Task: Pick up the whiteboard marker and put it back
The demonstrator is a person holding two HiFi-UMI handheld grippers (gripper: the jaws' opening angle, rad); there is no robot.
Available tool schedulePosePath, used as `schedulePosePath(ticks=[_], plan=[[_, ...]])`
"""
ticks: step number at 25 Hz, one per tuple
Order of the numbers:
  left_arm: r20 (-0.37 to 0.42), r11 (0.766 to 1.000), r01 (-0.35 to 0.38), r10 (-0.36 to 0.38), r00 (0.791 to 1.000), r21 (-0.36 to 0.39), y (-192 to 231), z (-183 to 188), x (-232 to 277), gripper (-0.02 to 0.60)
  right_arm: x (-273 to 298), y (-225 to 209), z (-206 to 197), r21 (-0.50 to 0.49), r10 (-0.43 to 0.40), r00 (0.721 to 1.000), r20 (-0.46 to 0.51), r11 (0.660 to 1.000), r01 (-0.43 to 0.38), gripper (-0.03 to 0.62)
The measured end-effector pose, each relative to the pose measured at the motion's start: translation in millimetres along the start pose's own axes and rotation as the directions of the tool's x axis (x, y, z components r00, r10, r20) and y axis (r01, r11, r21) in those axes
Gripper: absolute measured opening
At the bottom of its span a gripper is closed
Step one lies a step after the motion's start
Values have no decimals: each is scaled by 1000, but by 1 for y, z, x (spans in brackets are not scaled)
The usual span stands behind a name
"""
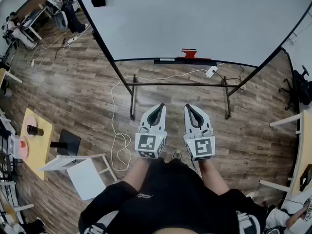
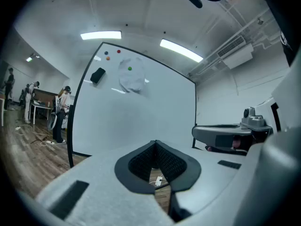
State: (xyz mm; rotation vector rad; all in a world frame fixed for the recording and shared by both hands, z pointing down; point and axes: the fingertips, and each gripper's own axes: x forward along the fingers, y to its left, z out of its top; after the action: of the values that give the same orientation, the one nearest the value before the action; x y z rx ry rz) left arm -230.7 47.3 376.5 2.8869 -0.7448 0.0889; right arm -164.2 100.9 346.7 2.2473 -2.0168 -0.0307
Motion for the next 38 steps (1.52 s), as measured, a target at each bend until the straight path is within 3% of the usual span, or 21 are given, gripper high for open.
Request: schedulePosePath(ticks=[9, 15, 23, 29, 33, 38], plan=[[-34, 997, 61, -63, 997, -46, 59, -19, -25, 6, 36, 69, -12, -41, -11, 1000, -30, 999, 9, 3], [-82, 991, 107, -114, 990, -84, 82, -34, -18, 6, 52, 68, -23, -41, -83, 995, -60, 996, 81, 3], [-118, 989, 137, -142, 983, -48, 96, -38, 41, 6, 98, 30, -44, 7, -87, 993, -78, 996, 87, 3], [-168, 988, 153, -152, 974, -5, 98, -35, 122, 6, 156, -36, -47, -21, -30, 997, -71, 999, 29, 3], [-254, 984, 151, -124, 959, 93, 104, -34, 171, 6, 180, -77, -54, 35, -25, 998, -56, 999, 27, 3], [-310, 973, 180, -128, 942, 147, 93, -41, 218, 7, 198, -117, -70, 140, 5, 997, -80, 990, 6, 3]])
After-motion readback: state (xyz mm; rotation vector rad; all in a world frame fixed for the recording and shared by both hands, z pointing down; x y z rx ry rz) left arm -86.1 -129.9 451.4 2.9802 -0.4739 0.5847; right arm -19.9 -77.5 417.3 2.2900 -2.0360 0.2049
